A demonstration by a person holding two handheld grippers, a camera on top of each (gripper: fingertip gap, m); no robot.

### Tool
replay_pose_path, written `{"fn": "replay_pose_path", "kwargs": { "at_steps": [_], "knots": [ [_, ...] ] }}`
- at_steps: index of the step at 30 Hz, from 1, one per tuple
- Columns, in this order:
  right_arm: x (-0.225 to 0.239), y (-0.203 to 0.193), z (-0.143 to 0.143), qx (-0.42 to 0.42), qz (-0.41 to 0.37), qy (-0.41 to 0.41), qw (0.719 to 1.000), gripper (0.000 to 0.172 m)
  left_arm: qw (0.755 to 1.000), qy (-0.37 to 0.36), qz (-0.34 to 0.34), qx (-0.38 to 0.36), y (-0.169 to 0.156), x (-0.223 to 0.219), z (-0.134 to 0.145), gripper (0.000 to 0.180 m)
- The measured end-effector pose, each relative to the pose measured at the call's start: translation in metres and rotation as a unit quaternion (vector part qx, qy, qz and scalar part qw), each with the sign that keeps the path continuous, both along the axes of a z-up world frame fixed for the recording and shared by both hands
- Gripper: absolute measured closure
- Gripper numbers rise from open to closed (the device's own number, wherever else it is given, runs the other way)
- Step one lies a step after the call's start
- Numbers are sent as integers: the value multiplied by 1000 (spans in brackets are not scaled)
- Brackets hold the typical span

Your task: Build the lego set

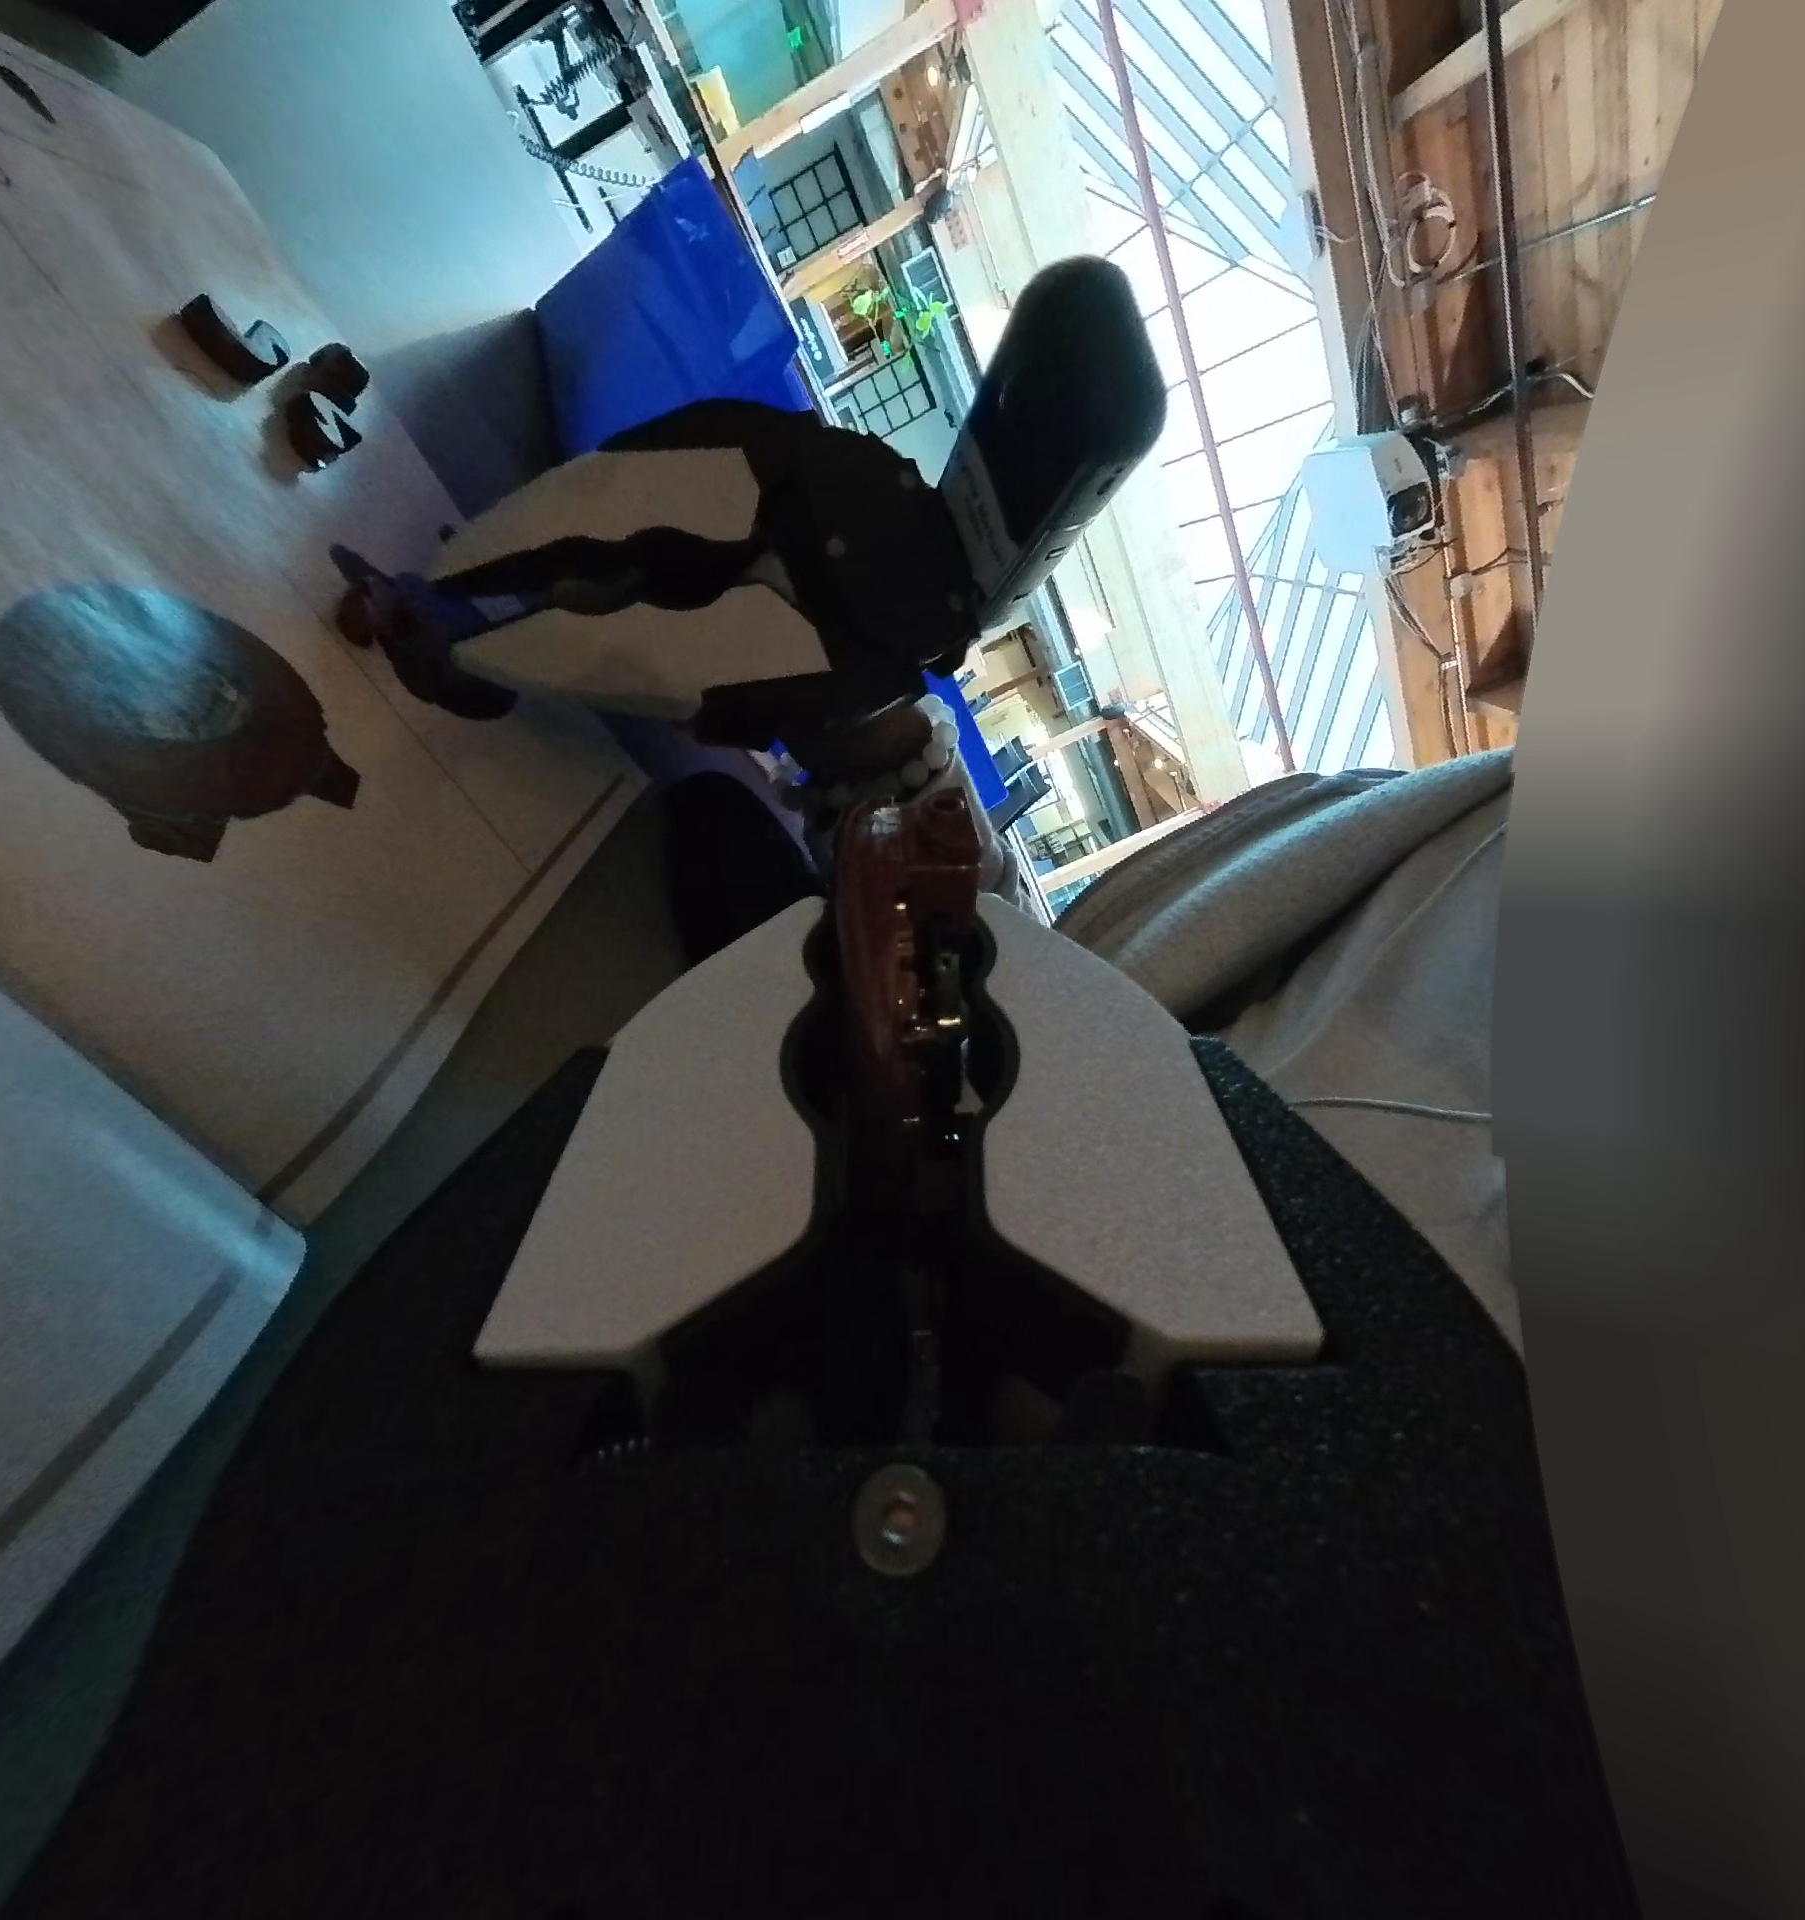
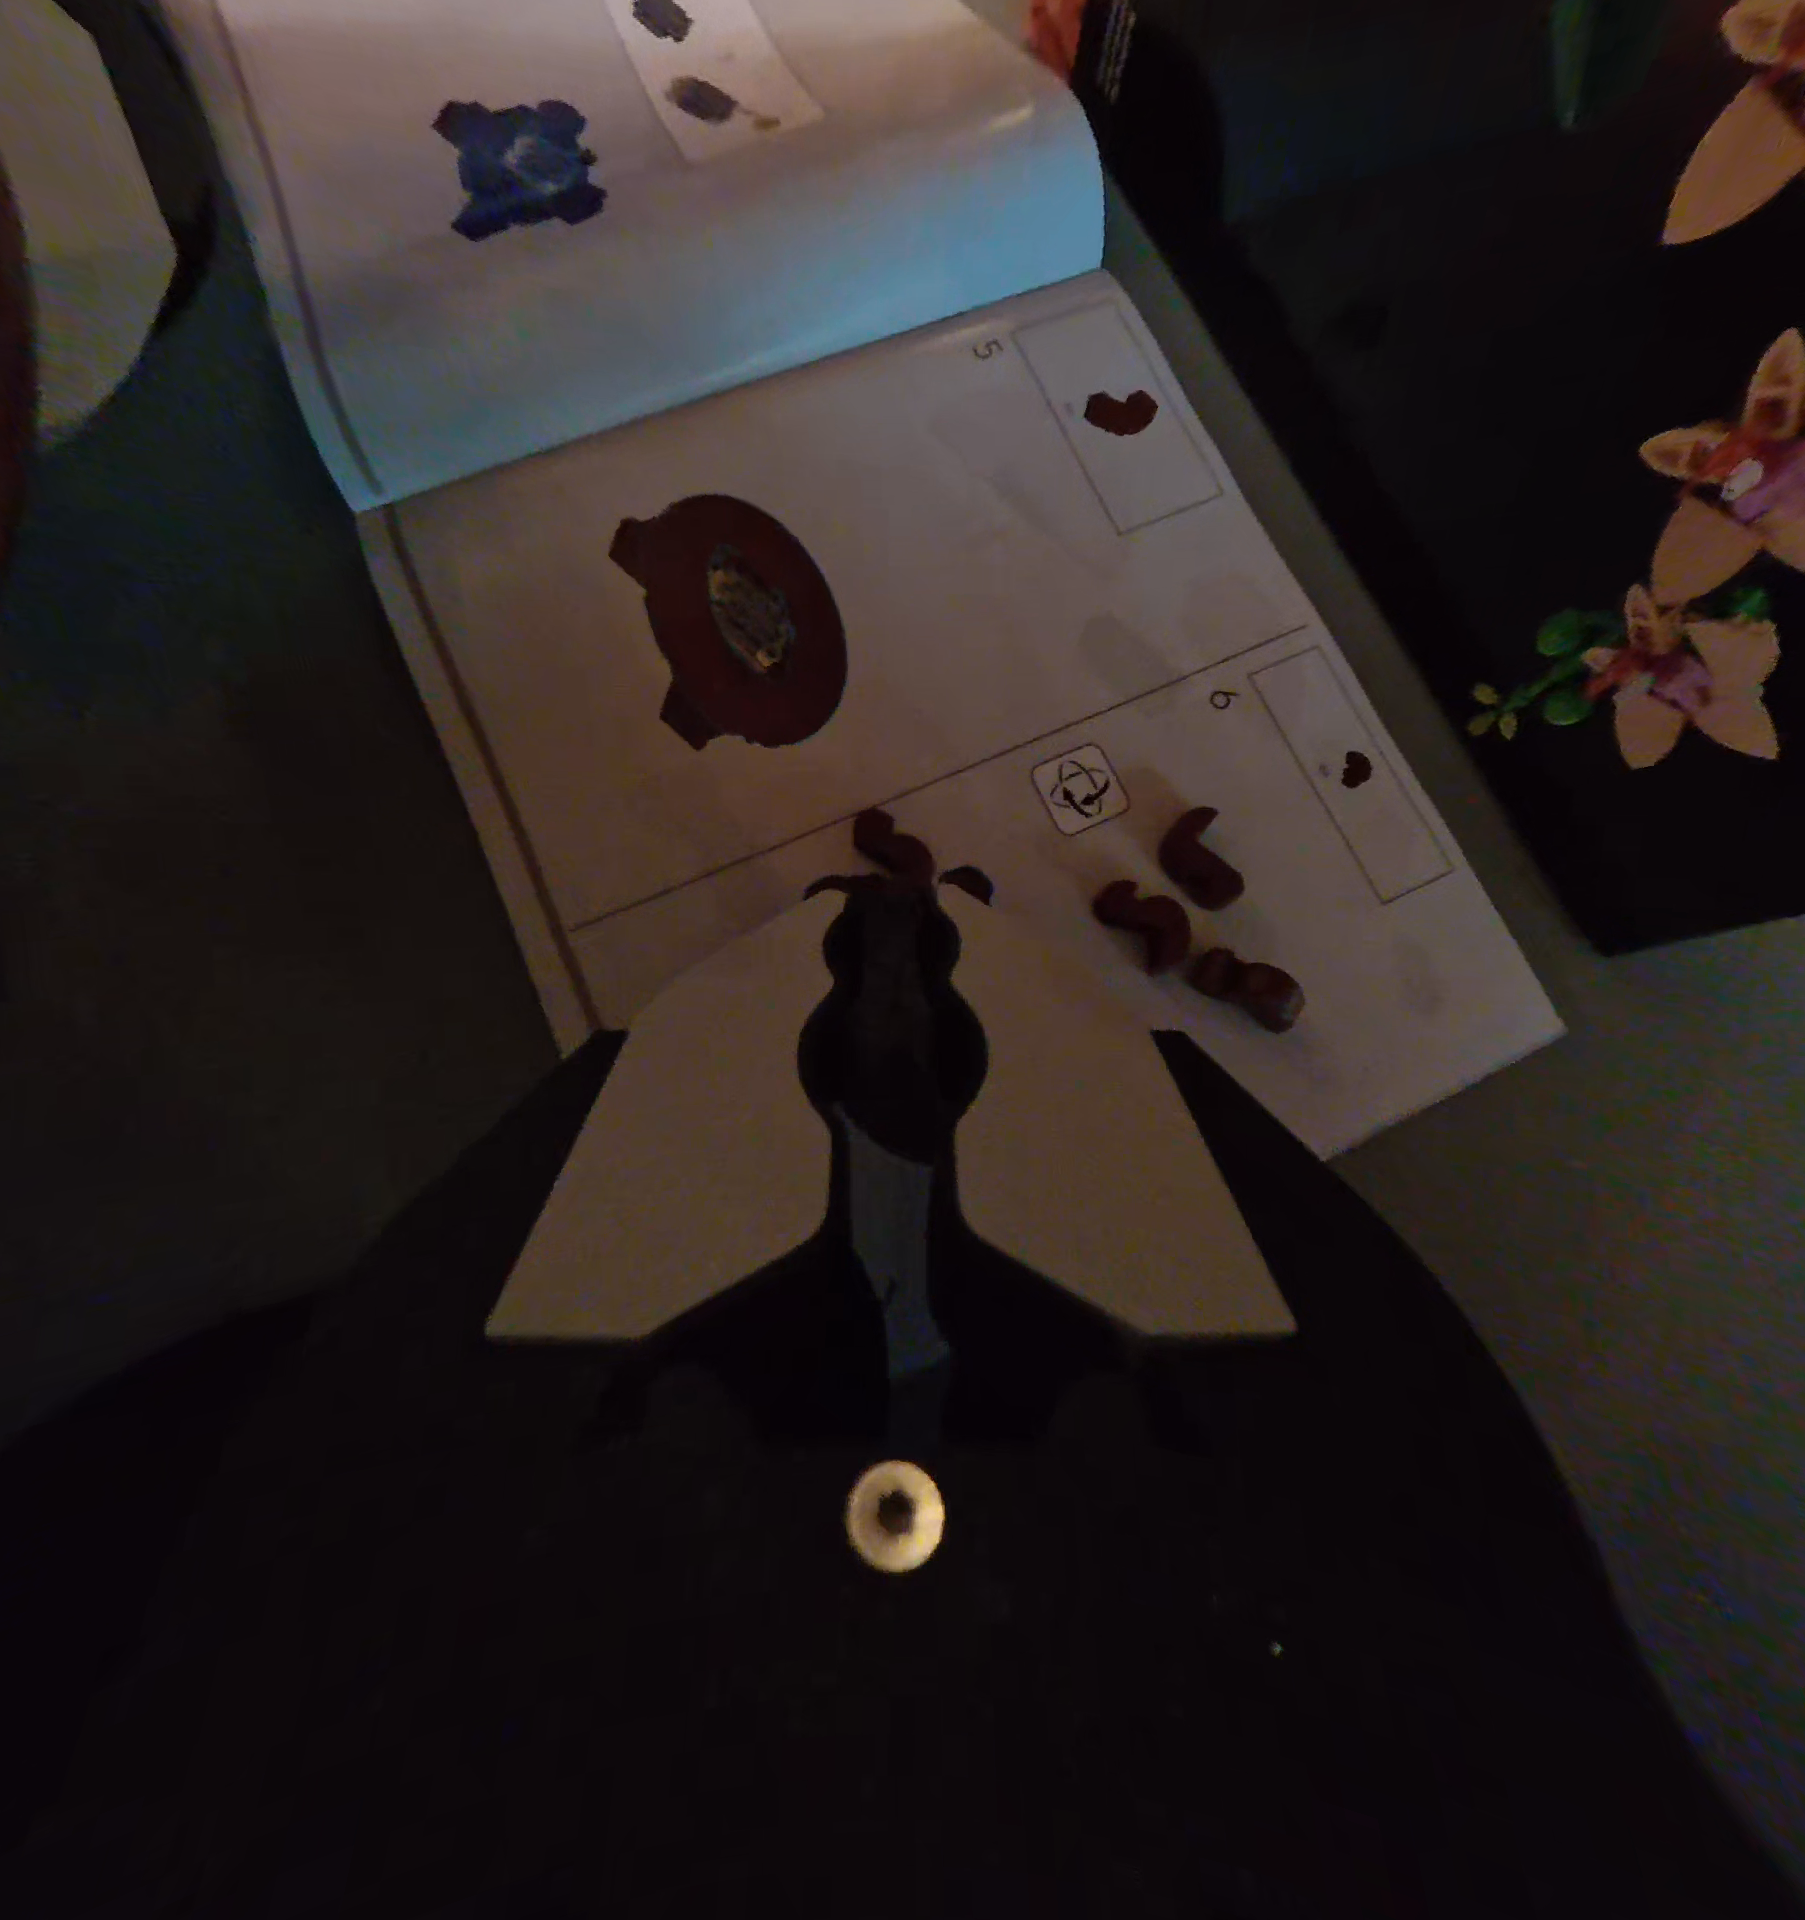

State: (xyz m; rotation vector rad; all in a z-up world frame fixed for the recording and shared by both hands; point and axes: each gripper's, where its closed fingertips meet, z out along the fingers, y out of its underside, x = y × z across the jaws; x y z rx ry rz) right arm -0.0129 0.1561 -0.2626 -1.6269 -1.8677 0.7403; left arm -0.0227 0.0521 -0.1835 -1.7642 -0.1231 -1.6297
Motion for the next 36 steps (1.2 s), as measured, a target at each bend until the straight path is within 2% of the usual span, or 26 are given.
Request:
{"fn": "replay_pose_path", "kwargs": {
  "at_steps": [8,14,23,28,32,36],
  "knots": [
    [-7,3,-4,-7,-8,-7,1000,162,1000,0,1,-1,0,-1,0,159],
    [-2,3,-4,4,-3,10,1000,168,1000,5,0,-6,1,0,-2,159],
    [9,-7,21,-49,-14,98,994,169,1000,6,1,-12,1,1,-4,160],
    [12,-5,28,-42,-36,115,992,169,1000,10,12,-18,4,-1,-5,160],
    [11,-2,39,-28,-74,134,988,168,998,15,55,-33,12,-9,-7,160],
    [-5,-17,74,-63,-99,214,970,169,993,-5,106,-53,20,-21,-6,160]
  ]
}}
